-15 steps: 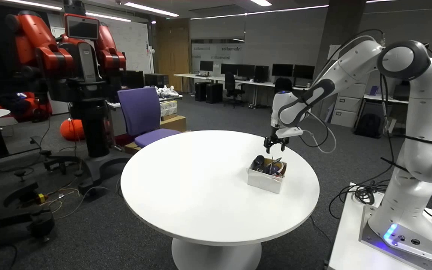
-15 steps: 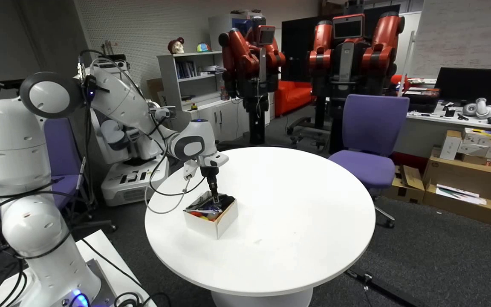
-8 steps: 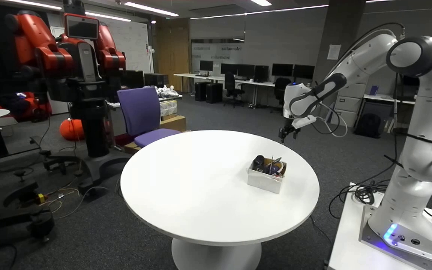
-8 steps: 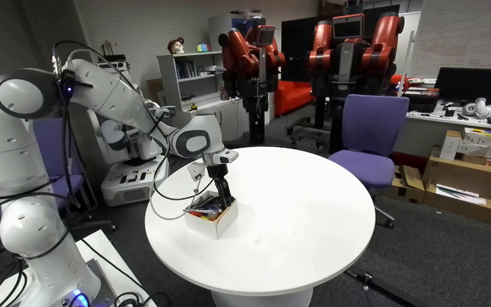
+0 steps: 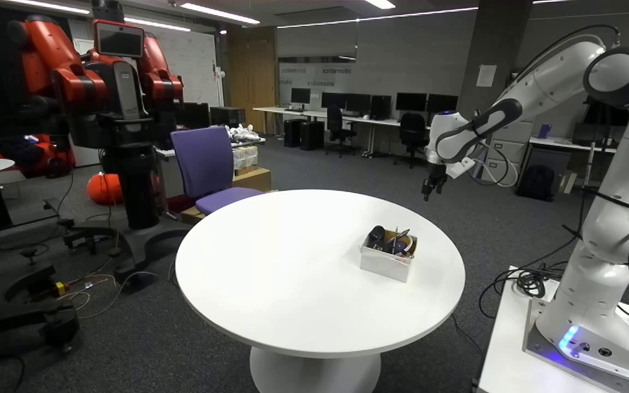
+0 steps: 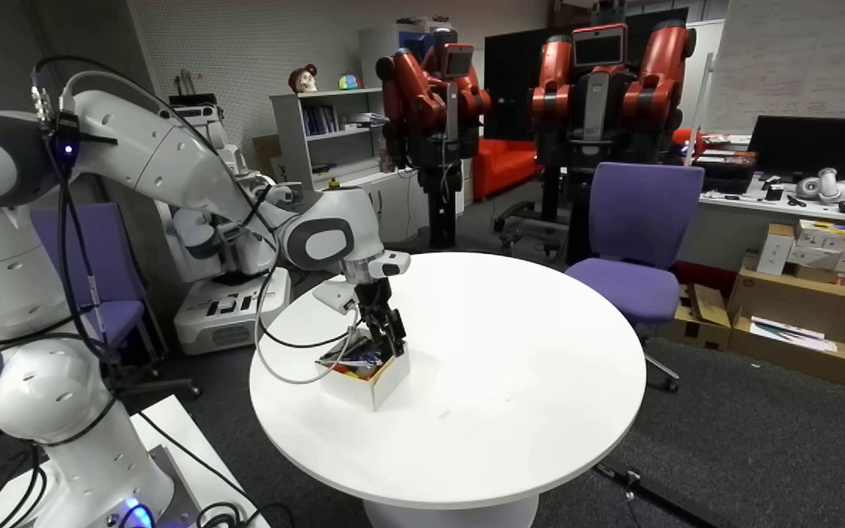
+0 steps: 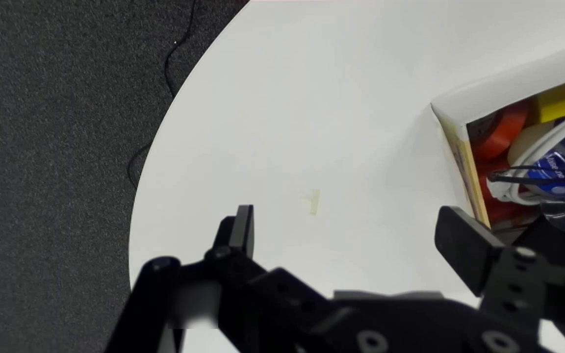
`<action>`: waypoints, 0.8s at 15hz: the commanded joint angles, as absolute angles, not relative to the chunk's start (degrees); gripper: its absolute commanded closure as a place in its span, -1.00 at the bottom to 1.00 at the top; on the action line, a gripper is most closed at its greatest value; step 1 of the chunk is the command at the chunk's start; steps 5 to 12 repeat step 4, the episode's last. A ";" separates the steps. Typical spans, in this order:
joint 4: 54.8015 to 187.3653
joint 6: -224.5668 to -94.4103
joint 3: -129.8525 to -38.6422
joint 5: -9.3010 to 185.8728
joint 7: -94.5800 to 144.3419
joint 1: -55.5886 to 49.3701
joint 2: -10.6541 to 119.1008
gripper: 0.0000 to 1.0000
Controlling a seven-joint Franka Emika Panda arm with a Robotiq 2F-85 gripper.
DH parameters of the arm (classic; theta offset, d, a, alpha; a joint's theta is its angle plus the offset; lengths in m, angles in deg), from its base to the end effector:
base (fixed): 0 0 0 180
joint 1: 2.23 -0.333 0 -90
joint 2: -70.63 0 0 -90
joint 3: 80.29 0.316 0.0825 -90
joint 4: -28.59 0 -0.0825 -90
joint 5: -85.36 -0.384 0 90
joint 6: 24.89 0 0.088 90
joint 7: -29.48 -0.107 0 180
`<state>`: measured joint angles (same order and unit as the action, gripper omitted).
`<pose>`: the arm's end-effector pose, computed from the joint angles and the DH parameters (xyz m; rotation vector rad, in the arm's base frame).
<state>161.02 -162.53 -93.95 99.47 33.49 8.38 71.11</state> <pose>0.4723 -0.2149 0.3566 2.9372 -0.2644 0.0791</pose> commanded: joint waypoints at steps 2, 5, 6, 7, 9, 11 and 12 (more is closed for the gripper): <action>161.72 -162.41 -93.48 99.42 35.49 9.22 72.16 -1.00; 162.21 -162.42 -93.48 99.41 35.95 9.27 72.74 -1.00; 162.21 -162.42 -93.48 99.41 35.95 9.27 72.74 -1.00; 162.21 -162.42 -93.48 99.41 35.95 9.27 72.74 -1.00; 162.21 -162.42 -93.48 99.41 35.95 9.27 72.74 -1.00; 162.21 -162.42 -93.48 99.41 35.95 9.27 72.74 -1.00; 162.21 -162.42 -93.48 99.41 35.95 9.27 72.74 -1.00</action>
